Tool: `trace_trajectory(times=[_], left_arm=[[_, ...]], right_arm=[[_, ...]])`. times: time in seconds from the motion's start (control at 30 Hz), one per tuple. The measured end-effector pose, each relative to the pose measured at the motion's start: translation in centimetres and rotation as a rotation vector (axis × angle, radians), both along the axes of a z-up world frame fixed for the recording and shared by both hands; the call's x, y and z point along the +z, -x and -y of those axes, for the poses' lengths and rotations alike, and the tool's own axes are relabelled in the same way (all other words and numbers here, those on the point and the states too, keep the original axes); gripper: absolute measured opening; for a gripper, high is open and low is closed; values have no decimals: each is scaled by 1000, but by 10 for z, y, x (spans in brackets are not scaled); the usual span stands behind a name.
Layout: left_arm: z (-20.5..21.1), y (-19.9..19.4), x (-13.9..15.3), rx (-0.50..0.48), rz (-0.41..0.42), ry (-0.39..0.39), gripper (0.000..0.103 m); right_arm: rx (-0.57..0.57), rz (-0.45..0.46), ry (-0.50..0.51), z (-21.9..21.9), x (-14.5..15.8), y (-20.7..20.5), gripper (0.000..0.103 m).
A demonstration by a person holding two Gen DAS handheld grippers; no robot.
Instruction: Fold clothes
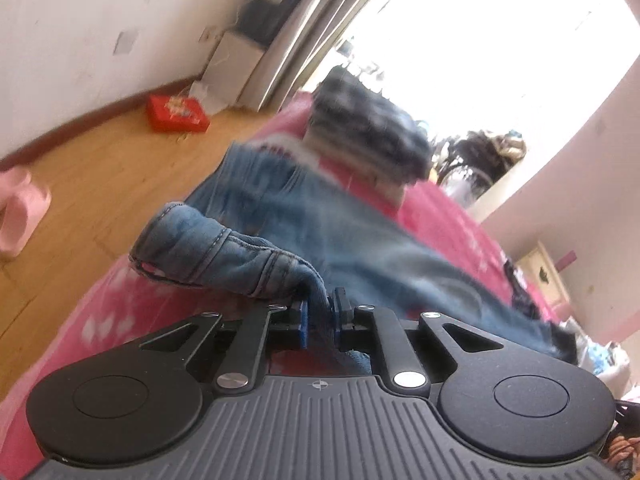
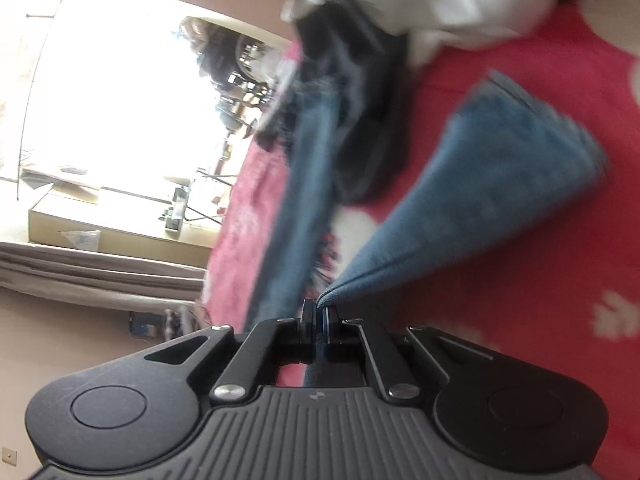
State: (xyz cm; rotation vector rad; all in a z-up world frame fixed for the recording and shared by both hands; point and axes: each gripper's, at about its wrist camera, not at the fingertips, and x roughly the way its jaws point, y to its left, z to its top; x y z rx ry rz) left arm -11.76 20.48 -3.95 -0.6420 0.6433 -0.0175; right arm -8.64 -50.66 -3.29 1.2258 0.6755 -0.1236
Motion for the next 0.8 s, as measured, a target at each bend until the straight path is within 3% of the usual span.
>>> trace_trajectory(times=[0.23, 0.43, 0.8], left_arm=[[-8, -53, 6, 42, 40, 57, 9], [-17, -102, -5, 79, 9, 102, 9], [-25, -165, -37, 132, -77, 100, 9]], right_arm=[[-12, 31, 55, -4, 41, -64, 4], [-10, -1, 85, -16, 48, -136, 4], [11, -130, 156, -39, 18, -263, 4]])
